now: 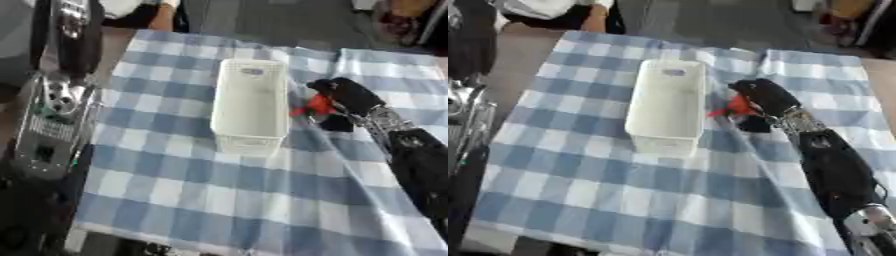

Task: Pick up objects on the table and place them in the box.

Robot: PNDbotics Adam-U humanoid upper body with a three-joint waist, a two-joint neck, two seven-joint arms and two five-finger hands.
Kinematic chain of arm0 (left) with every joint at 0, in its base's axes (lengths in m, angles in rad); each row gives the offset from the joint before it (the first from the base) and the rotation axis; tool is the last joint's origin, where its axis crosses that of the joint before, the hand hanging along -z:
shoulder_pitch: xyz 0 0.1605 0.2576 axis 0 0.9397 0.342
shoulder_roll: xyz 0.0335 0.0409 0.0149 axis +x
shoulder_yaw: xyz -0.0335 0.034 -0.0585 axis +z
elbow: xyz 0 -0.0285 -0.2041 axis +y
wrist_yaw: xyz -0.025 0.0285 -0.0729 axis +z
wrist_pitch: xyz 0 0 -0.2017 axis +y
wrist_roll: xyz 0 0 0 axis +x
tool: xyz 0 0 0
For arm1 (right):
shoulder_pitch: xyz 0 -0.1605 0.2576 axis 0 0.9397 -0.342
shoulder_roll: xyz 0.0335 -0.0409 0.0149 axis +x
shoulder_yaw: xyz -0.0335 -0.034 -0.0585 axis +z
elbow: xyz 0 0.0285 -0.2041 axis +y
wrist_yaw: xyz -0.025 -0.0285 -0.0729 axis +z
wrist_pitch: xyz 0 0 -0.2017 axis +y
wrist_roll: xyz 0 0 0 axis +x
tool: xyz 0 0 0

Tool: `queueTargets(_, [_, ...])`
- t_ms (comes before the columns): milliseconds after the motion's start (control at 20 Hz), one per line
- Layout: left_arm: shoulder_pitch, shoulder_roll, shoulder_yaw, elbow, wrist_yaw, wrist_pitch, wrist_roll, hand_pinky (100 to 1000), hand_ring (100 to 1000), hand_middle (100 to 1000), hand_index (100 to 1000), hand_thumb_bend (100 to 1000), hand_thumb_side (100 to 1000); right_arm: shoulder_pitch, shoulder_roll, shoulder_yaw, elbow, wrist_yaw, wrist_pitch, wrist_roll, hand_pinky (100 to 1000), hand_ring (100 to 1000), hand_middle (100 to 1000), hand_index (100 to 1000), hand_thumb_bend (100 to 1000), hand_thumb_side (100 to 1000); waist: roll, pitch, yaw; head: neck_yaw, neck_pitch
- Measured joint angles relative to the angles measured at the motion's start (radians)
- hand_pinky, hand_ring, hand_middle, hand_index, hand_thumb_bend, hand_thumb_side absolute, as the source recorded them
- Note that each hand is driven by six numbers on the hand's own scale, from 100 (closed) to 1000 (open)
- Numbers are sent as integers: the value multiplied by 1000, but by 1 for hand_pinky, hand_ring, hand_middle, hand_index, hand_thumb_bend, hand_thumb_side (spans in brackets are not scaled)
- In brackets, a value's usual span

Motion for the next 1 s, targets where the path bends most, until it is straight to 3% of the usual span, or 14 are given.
queueTargets(50, [0, 0, 0, -2, 0, 0, 0, 701, 680, 859, 920, 286, 1000, 0, -3, 0, 0, 2, 2, 10, 553, 697, 866, 1000, 302, 898, 0, 1, 0, -3, -3])
queueTargets(150, [-1, 0, 0, -3, 0, -1, -1, 701, 679, 859, 919, 285, 1000, -1, -9, -2, -1, 9, 7, 29, 349, 595, 842, 1000, 326, 827, 0, 2, 0, -4, -3])
queueTargets(200, [-1, 0, 0, -3, 0, -1, -1, 701, 679, 859, 919, 286, 1000, -1, -11, -5, -3, 10, 10, 37, 437, 637, 854, 1000, 313, 854, 0, 2, 0, -4, -3])
queueTargets(250, [-1, 0, 0, -3, 0, -1, -1, 702, 680, 859, 919, 285, 1000, -1, -12, -7, -5, 12, 12, 43, 100, 438, 782, 992, 348, 671, 0, 2, -1, -4, -3])
queueTargets(300, [-1, 0, 0, -3, 0, -1, -1, 702, 680, 859, 919, 285, 1000, -1, -13, -10, -7, 11, 14, 45, 100, 479, 803, 1000, 354, 728, 0, 2, -1, -4, -3])
queueTargets(350, [-1, 0, 0, -3, 0, -1, -1, 702, 680, 859, 919, 285, 1000, -1, -14, -13, -8, 7, 15, 46, 100, 376, 750, 977, 346, 613, 0, 2, -1, -4, -2])
queueTargets(400, [-1, 0, 0, -3, 0, -1, -1, 702, 680, 859, 919, 284, 1000, -1, -15, -15, -10, 3, 16, 45, 100, 178, 593, 883, 287, 453, 0, 2, -2, -4, -2])
queueTargets(450, [-1, 0, 0, -3, 0, -1, -1, 702, 680, 859, 919, 284, 1000, 1, -15, -19, -13, -4, 18, 40, 100, 120, 532, 827, 236, 394, 0, 2, -3, -4, -1])
queueTargets(550, [-1, 0, 0, -3, 0, -1, -1, 702, 679, 859, 919, 283, 1000, 12, -16, -25, -20, -30, 20, 7, 100, 100, 328, 623, 133, 295, 1, 2, -9, -4, 3])
queueTargets(600, [-1, 0, 0, -3, 0, -1, -1, 702, 679, 859, 919, 283, 1000, 18, -19, -25, -25, -44, 21, -19, 100, 100, 349, 646, 145, 305, 4, 2, -10, -4, 5])
queueTargets(650, [-1, 0, 0, -3, 0, -1, -1, 702, 678, 859, 919, 282, 1000, 22, -20, -25, -27, -56, 24, -49, 100, 100, 166, 427, 100, 245, 6, 2, -12, -4, 6])
queueTargets(700, [0, 1, 0, -3, 0, -1, -1, 702, 678, 859, 919, 282, 1000, 26, -20, -24, -31, -65, 26, -84, 100, 100, 122, 372, 100, 243, 8, 2, -14, -4, 6])
queueTargets(750, [0, 1, 0, -3, 0, 0, -1, 702, 678, 859, 919, 281, 1000, 27, -22, -24, -35, -73, 28, -122, 100, 100, 100, 253, 100, 224, 9, 3, -14, -4, 6])
queueTargets(1000, [1, 2, 0, -3, 0, 2, -4, 703, 677, 859, 919, 280, 1000, 27, -35, -8, -57, -77, 4, -303, 100, 100, 100, 161, 100, 235, 12, 3, -22, -4, 7])
